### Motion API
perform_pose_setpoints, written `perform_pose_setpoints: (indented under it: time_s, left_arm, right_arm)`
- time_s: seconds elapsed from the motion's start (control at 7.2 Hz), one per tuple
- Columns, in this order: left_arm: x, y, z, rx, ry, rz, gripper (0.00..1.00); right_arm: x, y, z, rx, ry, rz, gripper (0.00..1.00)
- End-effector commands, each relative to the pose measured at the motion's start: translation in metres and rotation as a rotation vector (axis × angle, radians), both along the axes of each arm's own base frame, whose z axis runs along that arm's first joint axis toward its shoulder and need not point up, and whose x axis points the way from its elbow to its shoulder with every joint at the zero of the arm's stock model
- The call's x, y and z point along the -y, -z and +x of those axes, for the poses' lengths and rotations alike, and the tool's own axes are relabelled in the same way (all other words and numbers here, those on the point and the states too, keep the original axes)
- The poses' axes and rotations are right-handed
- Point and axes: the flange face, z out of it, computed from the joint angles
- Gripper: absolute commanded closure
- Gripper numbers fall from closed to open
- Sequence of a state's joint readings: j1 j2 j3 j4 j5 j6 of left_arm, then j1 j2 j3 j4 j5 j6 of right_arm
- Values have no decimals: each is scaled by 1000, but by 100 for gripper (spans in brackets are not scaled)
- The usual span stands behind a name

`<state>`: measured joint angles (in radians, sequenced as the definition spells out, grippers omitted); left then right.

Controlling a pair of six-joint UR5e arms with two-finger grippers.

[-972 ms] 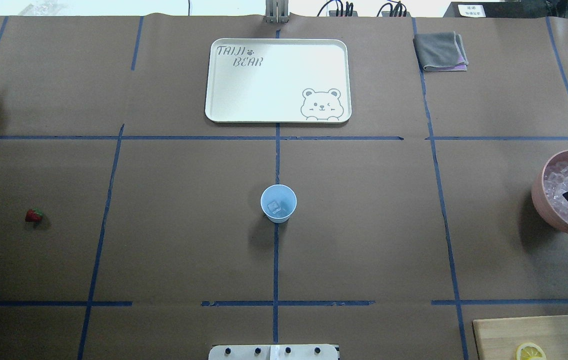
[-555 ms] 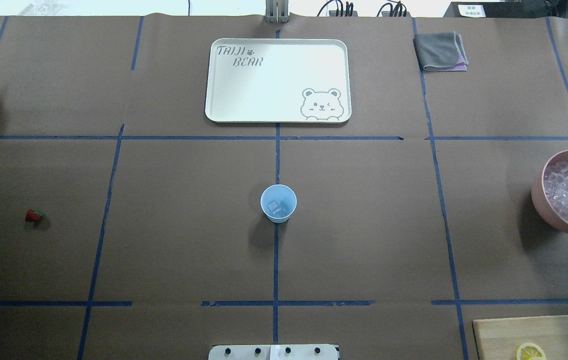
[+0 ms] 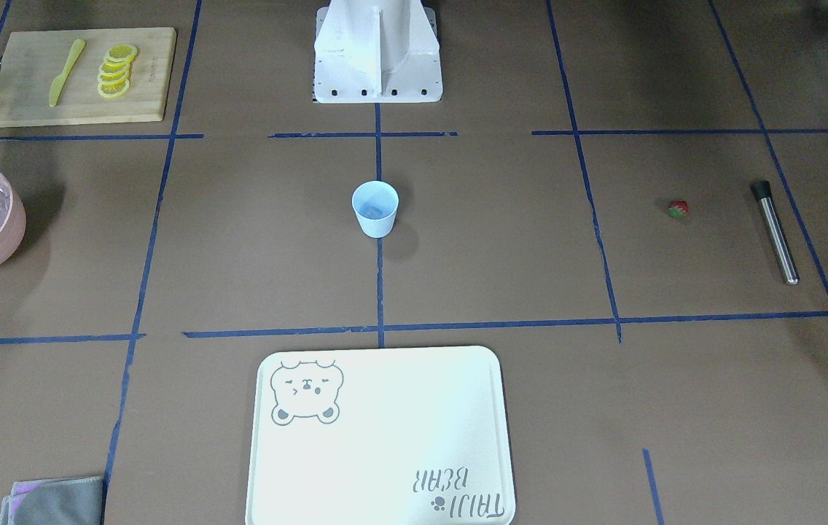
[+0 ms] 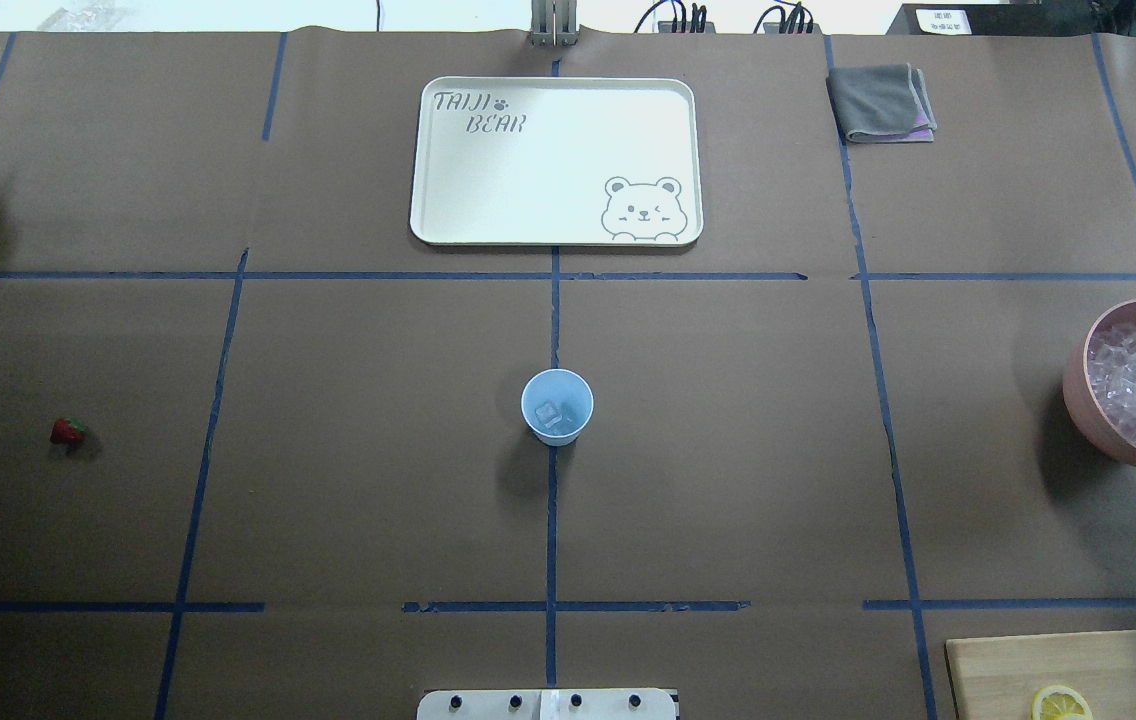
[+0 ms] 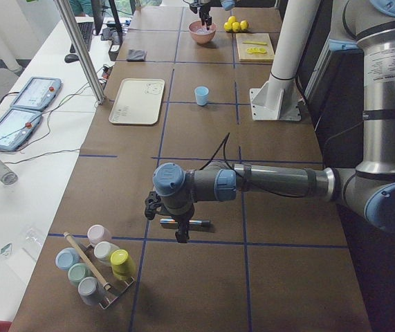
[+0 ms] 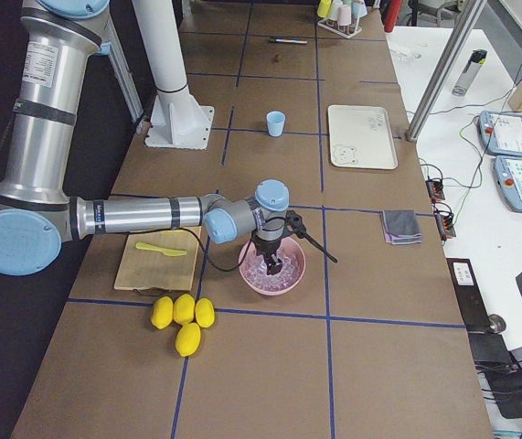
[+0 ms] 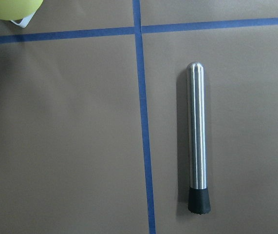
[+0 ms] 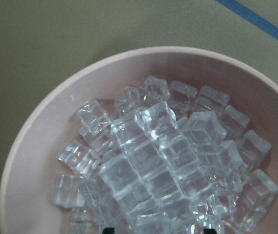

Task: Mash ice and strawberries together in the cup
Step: 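Move the right gripper back into the pink bowl and grasp an ice cube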

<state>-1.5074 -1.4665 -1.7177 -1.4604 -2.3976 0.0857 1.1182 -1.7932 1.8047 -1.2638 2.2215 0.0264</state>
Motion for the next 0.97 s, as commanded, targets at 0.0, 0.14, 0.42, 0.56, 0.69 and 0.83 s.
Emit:
perform_pose_setpoints:
  time_s: [0.0, 0.14, 0.42, 0.56, 0.69, 0.83]
  left_arm:
    - [0, 0, 0, 0, 0, -1, 0]
    - [0, 0, 0, 0, 0, -1, 0]
    - [0, 0, 0, 0, 0, 1, 0]
    - [0, 0, 0, 0, 0, 1, 0]
    - [1, 1, 1, 0, 0, 2, 0]
    - [1, 2, 0, 0, 1, 4, 0]
  right_arm:
    - [1, -1, -1, -2, 0, -7, 35]
    - [1, 0, -2, 3, 3, -8, 58]
    - [2, 2, -4, 12, 7, -8, 97]
    - [2, 4, -4, 14, 7, -4, 97]
    - [4, 9, -3, 19, 2, 0, 97]
    - [8, 15, 0, 18, -28, -9, 96]
